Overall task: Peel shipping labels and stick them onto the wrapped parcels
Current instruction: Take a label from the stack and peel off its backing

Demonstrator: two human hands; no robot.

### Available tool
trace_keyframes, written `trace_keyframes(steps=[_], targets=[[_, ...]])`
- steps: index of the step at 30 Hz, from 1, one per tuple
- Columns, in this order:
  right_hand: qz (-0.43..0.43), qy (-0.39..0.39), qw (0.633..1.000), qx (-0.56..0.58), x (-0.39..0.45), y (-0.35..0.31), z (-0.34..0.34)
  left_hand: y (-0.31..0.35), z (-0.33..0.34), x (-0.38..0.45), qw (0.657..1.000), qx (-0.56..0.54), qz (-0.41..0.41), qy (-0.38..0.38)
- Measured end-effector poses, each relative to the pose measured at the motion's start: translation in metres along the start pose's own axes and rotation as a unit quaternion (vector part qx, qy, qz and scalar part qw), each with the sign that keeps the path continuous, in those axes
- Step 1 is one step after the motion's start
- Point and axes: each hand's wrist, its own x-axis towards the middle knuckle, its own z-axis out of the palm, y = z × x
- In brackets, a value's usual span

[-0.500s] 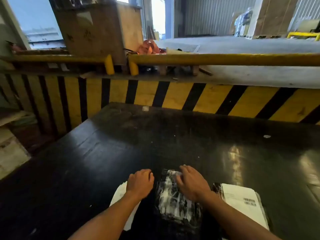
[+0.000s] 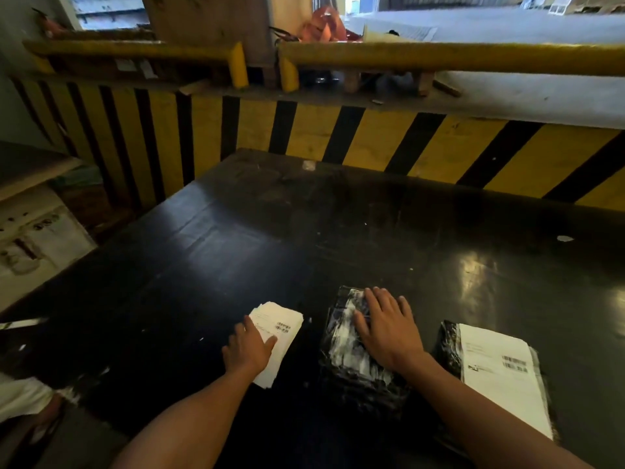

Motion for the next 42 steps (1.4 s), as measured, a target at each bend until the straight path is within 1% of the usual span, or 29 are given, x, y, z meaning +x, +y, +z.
trace_keyframes(steps=[3, 6, 11, 15, 17, 22, 24, 25, 26, 27, 28, 30, 32, 33, 34, 36, 37, 39, 40, 41, 42], targets=[[0.002, -0.002, 1.000, 0.003, 0.000, 0.001, 0.001, 0.006, -0.005, -0.002, 0.999, -0.016, -0.024, 0.034], [0.002, 0.005, 1.000, 0.008, -0.001, 0.001, 0.001, 0.010, -0.009, -0.002, 0.997, -0.026, -0.024, 0.073], [0.001, 0.013, 1.000, 0.007, -0.001, 0.002, 0.002, 0.009, -0.016, 0.002, 0.992, -0.093, -0.021, 0.082], [0.002, 0.021, 1.000, 0.010, -0.002, 0.002, 0.001, 0.005, -0.016, 0.005, 0.988, -0.094, -0.022, 0.123], [0.002, 0.016, 1.000, 0.012, -0.002, 0.002, -0.001, 0.009, -0.021, 0.006, 0.983, -0.116, -0.020, 0.142], [0.006, 0.013, 1.000, 0.022, -0.002, 0.000, -0.005, 0.036, -0.051, 0.010, 0.972, -0.200, 0.039, 0.115], [0.010, 0.003, 0.998, 0.058, -0.001, 0.001, -0.007, 0.055, -0.069, 0.006, 0.962, -0.244, 0.074, 0.101], [0.019, -0.006, 0.995, 0.098, 0.002, 0.002, -0.009, 0.066, -0.079, 0.003, 0.954, -0.270, 0.095, 0.090], [0.030, -0.014, 0.986, 0.161, 0.005, 0.004, -0.013, 0.079, -0.089, -0.001, 0.946, -0.291, 0.118, 0.075], [0.046, -0.020, 0.968, 0.246, 0.007, 0.005, -0.021, 0.092, -0.100, -0.006, 0.938, -0.310, 0.143, 0.059], [0.063, -0.022, 0.937, 0.343, 0.007, 0.005, -0.032, 0.105, -0.111, -0.013, 0.929, -0.326, 0.170, 0.041], [0.096, -0.009, 0.853, 0.513, 0.006, 0.005, -0.057, 0.131, -0.132, -0.030, 0.909, -0.346, 0.230, 0.000], [0.129, -0.011, 0.756, 0.642, 0.006, 0.008, -0.084, 0.151, -0.149, -0.047, 0.889, -0.356, 0.284, -0.044], [0.136, -0.016, 0.717, 0.684, 0.004, 0.010, -0.096, 0.160, -0.156, -0.053, 0.879, -0.361, 0.305, -0.065], [0.133, -0.013, 0.700, 0.701, 0.002, 0.012, -0.107, 0.167, -0.161, -0.057, 0.870, -0.365, 0.322, -0.079], [0.125, 0.008, 0.701, 0.702, -0.003, 0.017, -0.124, 0.180, -0.165, -0.058, 0.861, -0.367, 0.342, -0.081], [0.121, 0.021, 0.699, 0.705, -0.006, 0.019, -0.130, 0.185, -0.163, -0.057, 0.865, -0.358, 0.347, -0.055], [0.119, 0.042, 0.684, 0.718, -0.010, 0.022, -0.139, 0.195, -0.155, -0.058, 0.873, -0.320, 0.363, 0.052], [0.120, 0.052, 0.676, 0.725, -0.013, 0.022, -0.143, 0.199, -0.150, -0.063, 0.863, -0.307, 0.388, 0.100], [0.121, 0.061, 0.665, 0.734, -0.014, 0.023, -0.146, 0.203, -0.145, -0.071, 0.845, -0.304, 0.423, 0.122], [0.119, 0.066, 0.651, 0.747, -0.016, 0.023, -0.148, 0.207, -0.140, -0.080, 0.826, -0.308, 0.459, 0.115]])
